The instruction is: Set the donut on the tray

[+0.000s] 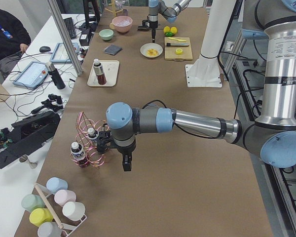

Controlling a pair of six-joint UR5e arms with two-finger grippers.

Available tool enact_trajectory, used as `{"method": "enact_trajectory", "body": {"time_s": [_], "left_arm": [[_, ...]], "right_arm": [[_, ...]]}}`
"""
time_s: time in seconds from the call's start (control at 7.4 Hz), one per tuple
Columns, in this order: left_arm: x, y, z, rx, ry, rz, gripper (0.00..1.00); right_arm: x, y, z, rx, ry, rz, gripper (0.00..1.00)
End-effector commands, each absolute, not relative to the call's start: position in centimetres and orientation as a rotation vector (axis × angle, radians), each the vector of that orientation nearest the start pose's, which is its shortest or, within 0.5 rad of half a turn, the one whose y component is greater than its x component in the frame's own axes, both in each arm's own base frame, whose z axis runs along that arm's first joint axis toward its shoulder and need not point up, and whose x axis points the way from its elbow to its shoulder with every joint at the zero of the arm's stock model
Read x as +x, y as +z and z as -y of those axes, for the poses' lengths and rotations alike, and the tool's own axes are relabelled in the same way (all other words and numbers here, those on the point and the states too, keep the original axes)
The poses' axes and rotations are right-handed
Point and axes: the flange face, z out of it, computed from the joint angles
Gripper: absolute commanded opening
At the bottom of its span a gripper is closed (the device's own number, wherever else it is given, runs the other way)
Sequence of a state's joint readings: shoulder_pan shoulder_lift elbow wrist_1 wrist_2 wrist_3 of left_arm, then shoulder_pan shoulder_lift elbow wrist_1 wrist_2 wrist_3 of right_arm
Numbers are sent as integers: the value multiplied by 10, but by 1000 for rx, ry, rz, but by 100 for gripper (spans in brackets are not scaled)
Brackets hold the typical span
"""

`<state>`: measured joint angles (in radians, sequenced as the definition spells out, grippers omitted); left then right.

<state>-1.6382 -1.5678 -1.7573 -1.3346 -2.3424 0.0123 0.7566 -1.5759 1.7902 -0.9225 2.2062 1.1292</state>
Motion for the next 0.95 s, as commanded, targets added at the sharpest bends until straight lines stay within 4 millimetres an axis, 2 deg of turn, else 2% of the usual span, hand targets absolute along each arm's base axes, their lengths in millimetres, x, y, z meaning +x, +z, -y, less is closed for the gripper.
{"method": "enact_trajectory", "body": {"time_s": [0.0,0.27,0.54,0.68,0.81], "left_arm": [[-95,592,476,-19,-71,-773,98],[-95,591,477,-16,-70,-773,98],[-96,591,477,-17,-71,-773,98],[-96,589,479,-13,-70,-773,98],[-96,588,480,-11,-69,-773,98]], "right_arm": [[-325,485,402,-24,24,1034,97],[-329,490,400,-34,21,1025,94],[-343,499,404,-37,22,1005,93],[-346,497,407,-35,19,1008,92],[-346,497,407,-35,21,1008,68]]}}
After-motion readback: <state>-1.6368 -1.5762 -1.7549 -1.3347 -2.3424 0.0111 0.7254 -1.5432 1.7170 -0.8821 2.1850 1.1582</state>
